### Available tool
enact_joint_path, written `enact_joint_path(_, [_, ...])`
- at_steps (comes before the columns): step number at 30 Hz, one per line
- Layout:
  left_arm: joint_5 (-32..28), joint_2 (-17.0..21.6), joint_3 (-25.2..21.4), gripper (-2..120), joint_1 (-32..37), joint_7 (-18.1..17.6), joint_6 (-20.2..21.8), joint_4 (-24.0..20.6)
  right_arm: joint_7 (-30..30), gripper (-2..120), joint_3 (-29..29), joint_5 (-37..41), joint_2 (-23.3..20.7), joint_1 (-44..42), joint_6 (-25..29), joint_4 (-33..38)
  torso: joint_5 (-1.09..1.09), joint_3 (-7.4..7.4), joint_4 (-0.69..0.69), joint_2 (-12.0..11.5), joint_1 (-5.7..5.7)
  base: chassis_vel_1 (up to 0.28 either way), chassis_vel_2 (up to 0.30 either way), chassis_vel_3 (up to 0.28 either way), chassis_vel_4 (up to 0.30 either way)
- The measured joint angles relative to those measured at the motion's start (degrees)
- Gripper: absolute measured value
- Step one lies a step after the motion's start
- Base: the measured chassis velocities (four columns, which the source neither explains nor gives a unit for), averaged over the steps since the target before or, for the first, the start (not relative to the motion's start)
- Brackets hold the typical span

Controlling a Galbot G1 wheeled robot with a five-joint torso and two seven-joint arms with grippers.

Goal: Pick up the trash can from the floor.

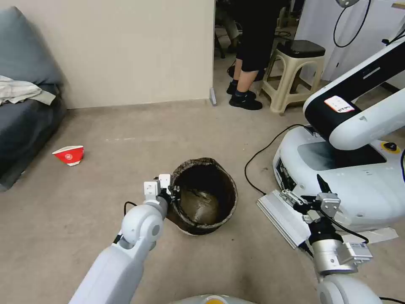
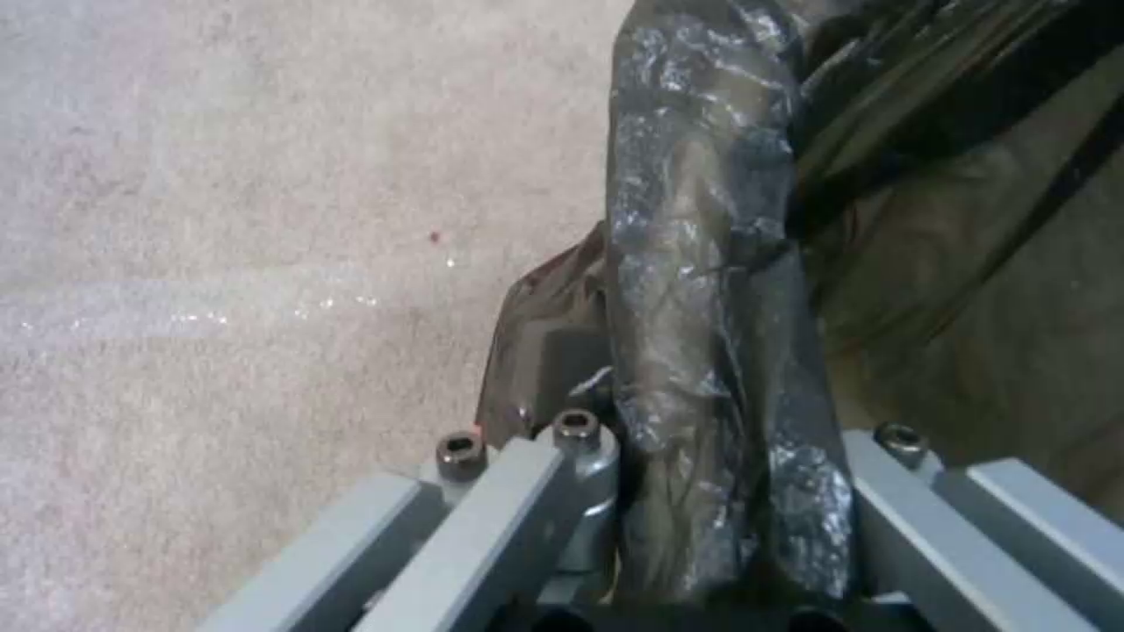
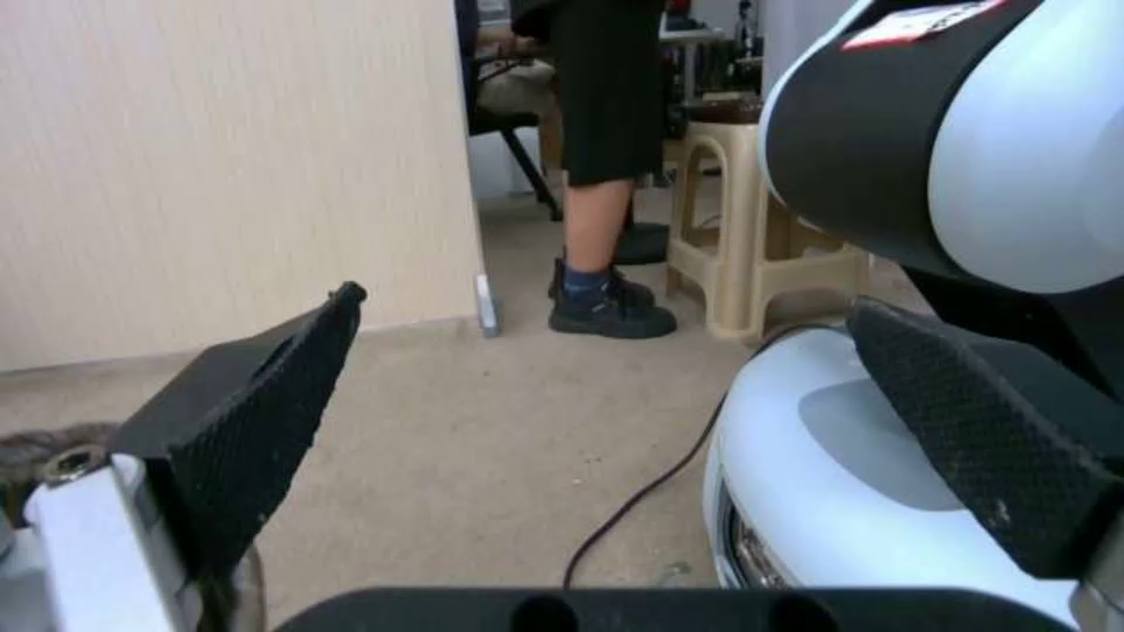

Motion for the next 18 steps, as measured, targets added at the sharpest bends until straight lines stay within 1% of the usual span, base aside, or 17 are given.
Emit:
enact_joint_path(4, [-0.9,0.6,-1.0,4,0.8,0.1,0.1,-1.6,0.0,100,0.0,0.0,0.0,-0.1,0.0,0.2,0.00,0.00,0.00,0.0,0.00,0.000,0.000,0.000,0.000])
enact_joint_path(6, [-2.3,1.2,-2.5,4,1.9,0.2,0.3,-3.8,-0.1,100,-0.1,-0.1,0.0,-0.3,0.0,0.5,0.00,0.00,0.00,0.0,0.00,0.000,0.000,0.000,0.000])
enact_joint_path(9, [-3.0,1.5,-3.1,4,2.5,0.3,0.3,-5.0,-0.1,100,-0.1,-0.1,0.0,-0.4,0.0,0.7,0.00,-0.01,0.00,0.0,0.00,0.000,0.000,0.000,0.000])
enact_joint_path(12, [-5.3,2.1,-4.8,4,4.4,0.4,0.3,-7.7,-0.1,100,-0.1,-0.1,0.0,-0.6,0.0,1.1,0.00,-0.01,0.00,0.0,0.00,0.000,0.000,0.000,0.000])
enact_joint_path(13, [-5.3,2.1,-4.8,4,4.4,0.4,0.3,-7.7,-0.1,100,-0.1,-0.1,0.0,-0.6,0.0,1.1,0.00,-0.01,0.00,0.0,0.00,0.000,0.000,0.000,0.000])
enact_joint_path(17, [-7.1,2.8,-6.6,4,6.6,0.5,0.3,-10.5,-0.1,100,-0.1,-0.1,0.0,-0.9,0.0,1.6,0.00,-0.01,0.00,0.0,0.00,0.000,0.000,0.000,0.000])
enact_joint_path(18, [-7.1,2.8,-6.6,4,6.6,0.5,0.3,-10.5,-0.1,100,-0.1,-0.1,0.0,-0.9,0.0,1.6,0.00,-0.01,0.00,0.0,0.00,0.000,0.000,0.000,0.000])
